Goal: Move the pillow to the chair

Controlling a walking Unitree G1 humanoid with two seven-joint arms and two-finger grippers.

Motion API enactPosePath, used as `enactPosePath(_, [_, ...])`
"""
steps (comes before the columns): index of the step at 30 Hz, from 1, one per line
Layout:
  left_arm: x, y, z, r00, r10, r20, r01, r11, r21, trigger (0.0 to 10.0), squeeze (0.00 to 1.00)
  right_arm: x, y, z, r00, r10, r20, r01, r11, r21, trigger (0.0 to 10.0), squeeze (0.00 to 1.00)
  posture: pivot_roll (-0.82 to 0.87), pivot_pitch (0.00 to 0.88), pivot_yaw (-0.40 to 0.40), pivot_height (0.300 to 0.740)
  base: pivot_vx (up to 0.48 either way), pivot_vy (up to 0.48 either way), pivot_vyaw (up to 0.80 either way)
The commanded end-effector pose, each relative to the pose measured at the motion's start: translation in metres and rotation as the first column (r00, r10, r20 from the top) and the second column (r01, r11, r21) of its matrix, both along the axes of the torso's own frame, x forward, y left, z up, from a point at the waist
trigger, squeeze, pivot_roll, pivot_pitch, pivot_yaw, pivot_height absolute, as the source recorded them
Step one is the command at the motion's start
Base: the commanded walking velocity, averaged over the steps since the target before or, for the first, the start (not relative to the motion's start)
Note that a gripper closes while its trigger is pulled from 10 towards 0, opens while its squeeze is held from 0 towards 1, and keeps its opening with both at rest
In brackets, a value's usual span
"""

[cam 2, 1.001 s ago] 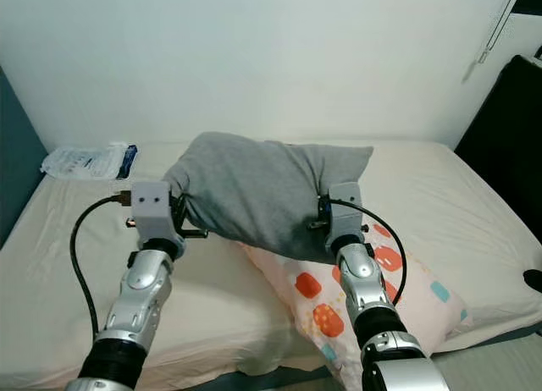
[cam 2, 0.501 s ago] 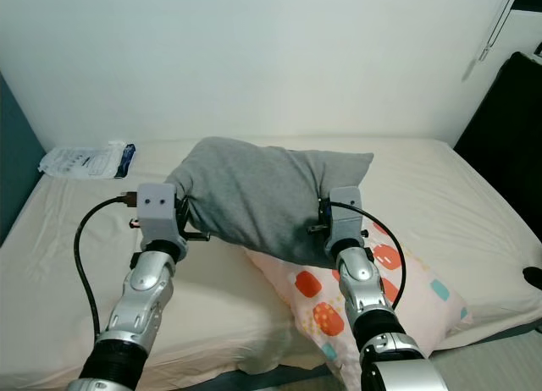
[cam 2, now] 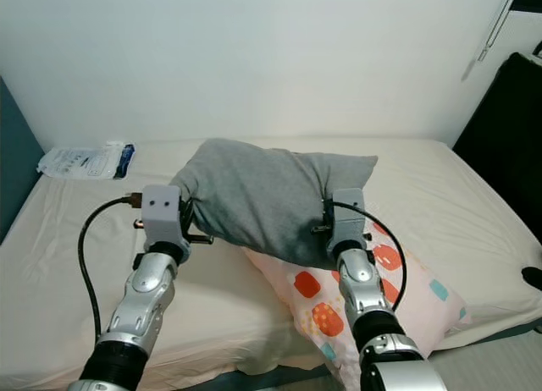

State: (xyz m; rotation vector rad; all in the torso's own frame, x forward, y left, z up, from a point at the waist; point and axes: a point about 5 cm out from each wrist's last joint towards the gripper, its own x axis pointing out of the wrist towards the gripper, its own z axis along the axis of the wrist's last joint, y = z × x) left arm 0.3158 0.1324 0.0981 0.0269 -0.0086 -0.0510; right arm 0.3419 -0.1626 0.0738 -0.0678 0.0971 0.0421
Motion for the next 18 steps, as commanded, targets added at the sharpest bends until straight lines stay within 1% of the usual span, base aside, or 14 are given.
enactPosePath(1, [0.0,-0.009,0.006,0.998,-0.038,0.042,0.038,0.999,-0.007,10.0,0.0,0.001,-0.001,0.001,1.0,-0.011,0.0,0.011,1.0,0.004,10.0,0.0,-0.06,0.0,-0.074,0.74,0.0,0.0,0.0])
enactPosePath(5, [-0.002,-0.013,0.001,0.998,-0.052,0.021,0.052,0.999,-0.014,10.0,0.0,0.001,0.0,0.003,1.0,-0.02,0.021,0.02,1.0,-0.024,10.0,0.0,-0.06,0.0,-0.083,0.74,0.0,0.0,0.0])
enactPosePath(11, [-0.003,-0.012,-0.004,1.0,-0.02,-0.009,0.02,1.0,-0.016,10.0,0.0,0.0,0.002,0.004,0.999,0.007,0.04,-0.005,0.999,-0.05,10.0,0.0,-0.05,0.0,-0.09,0.74,0.0,0.0,0.0])
enactPosePath(15, [-0.005,-0.013,-0.008,0.999,-0.034,-0.031,0.034,0.999,-0.024,10.0,0.0,-0.001,0.004,0.004,0.997,0.059,0.044,-0.055,0.994,-0.094,10.0,0.0,-0.05,0.0,-0.105,0.74,0.0,0.0,0.0])
enactPosePath(17, [-0.006,-0.013,-0.009,0.999,-0.035,-0.034,0.034,0.999,-0.025,10.0,0.0,-0.001,0.005,0.004,0.997,0.068,0.047,-0.063,0.993,-0.1,10.0,0.0,-0.04,0.0,-0.113,0.74,0.0,0.0,0.0])
enactPosePath(18, [-0.007,-0.012,-0.009,0.999,-0.043,-0.025,0.042,0.999,-0.004,10.0,0.0,-0.001,0.005,0.004,0.996,0.076,0.051,-0.07,0.991,-0.111,10.0,0.0,-0.04,0.0,-0.119,0.74,0.0,0.0,0.0])
